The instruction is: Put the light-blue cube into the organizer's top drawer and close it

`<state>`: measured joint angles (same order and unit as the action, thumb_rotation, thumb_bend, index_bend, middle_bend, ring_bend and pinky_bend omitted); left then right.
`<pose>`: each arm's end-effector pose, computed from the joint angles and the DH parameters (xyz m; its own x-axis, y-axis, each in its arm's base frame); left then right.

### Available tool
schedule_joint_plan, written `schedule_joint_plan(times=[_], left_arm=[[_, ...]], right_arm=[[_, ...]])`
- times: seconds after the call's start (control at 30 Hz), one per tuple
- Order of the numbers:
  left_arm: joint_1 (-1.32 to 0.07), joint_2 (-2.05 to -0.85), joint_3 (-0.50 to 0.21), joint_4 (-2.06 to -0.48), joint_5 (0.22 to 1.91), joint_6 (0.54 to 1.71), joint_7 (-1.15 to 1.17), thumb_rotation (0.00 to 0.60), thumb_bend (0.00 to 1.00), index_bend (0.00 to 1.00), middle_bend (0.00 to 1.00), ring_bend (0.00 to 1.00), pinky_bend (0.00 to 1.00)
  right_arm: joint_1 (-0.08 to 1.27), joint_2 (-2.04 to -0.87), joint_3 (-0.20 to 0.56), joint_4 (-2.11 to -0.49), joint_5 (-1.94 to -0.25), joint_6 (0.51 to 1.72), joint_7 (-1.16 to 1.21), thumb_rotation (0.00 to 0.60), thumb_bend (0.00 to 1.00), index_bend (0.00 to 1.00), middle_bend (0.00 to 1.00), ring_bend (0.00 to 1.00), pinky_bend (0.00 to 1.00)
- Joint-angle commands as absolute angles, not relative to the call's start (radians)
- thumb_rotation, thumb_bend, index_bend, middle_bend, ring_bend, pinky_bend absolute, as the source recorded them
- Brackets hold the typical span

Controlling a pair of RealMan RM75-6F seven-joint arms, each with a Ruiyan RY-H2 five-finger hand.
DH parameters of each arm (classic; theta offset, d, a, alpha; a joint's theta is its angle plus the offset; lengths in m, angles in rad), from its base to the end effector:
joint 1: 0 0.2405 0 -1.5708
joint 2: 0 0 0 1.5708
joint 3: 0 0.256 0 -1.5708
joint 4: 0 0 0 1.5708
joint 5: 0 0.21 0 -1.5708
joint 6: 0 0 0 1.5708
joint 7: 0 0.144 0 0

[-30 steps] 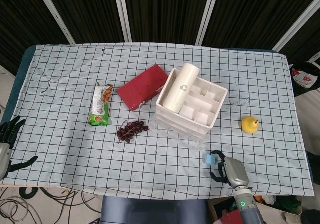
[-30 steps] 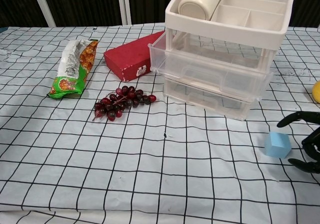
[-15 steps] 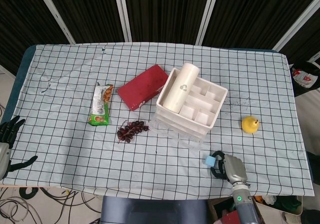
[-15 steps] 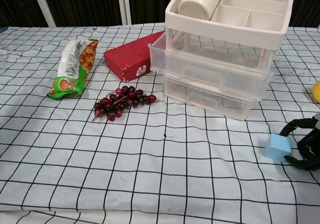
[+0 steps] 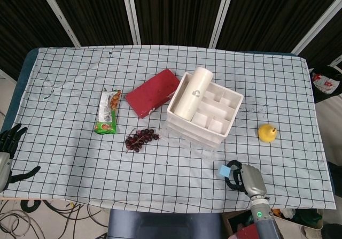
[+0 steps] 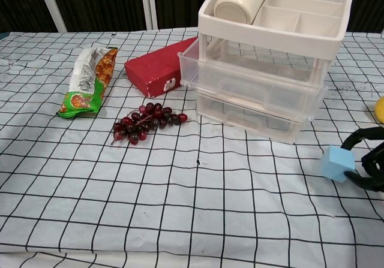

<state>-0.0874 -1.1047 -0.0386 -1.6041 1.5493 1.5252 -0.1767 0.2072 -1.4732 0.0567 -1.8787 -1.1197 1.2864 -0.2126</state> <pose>-0.3053 0.1794 0.1653 0.2517 -0.0187 0.9676 0.9655 -0.0634 -0.2524 -0.2266 -0.1894 0.0154 -0.0638 -0.3060 0.9499 -0.9856 0.1685 -0.0119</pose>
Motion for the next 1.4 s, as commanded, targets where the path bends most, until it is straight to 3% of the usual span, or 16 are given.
schedule_joint_plan(times=[0.03,0.23,0.47,0.77,0.93,1.27,1.4], left_arm=[[-0.087,-1.105,-0.038,-1.604,1.55,1.526,-0.175,0.6,0.02,0.0,0.0,0.0,0.0],[-0.087,-1.109,-0.037,-1.605,1.552,1.526,-0.166,0.6,0.02,0.0,0.0,0.0,0.0],[-0.087,-1.112,-0.036,-1.608,1.553,1.527,-0.161,0.6,0.02,0.0,0.0,0.0,0.0],[-0.088,-1.108,-0.037,-1.607,1.552,1.526,-0.17,0.6,0.02,0.0,0.0,0.0,0.0],[-0.087,-1.106,-0.036,-1.608,1.553,1.526,-0.174,0.6,0.02,0.0,0.0,0.0,0.0],[-0.087,-1.102,-0.034,-1.61,1.556,1.527,-0.183,0.6,0.02,0.0,0.0,0.0,0.0],[-0.088,-1.102,-0.034,-1.61,1.554,1.525,-0.184,0.6,0.02,0.0,0.0,0.0,0.0]], right_arm=[[0.183,-1.361,0.052,-2.005,-1.196,1.326,-0.171,0.6,0.47,0.69,0.83,0.9,0.89],[0.159,-1.208,0.044,-2.196,-1.318,1.362,-0.109,0.6,0.47,0.69,0.83,0.9,0.89],[0.171,-1.159,0.042,-2.309,-1.407,1.352,-0.115,0.6,0.47,0.69,0.83,0.9,0.89],[0.237,-1.253,0.09,-2.338,-1.383,1.313,-0.237,0.6,0.47,0.69,0.83,0.9,0.89],[0.296,-1.35,0.145,-2.306,-1.278,1.295,-0.336,0.6,0.47,0.69,0.83,0.9,0.89],[0.381,-1.491,0.257,-2.213,-1.121,1.341,-0.469,0.6,0.47,0.68,0.83,0.9,0.89],[0.389,-1.507,0.262,-2.204,-1.092,1.354,-0.479,0.6,0.47,0.66,0.83,0.9,0.89]])
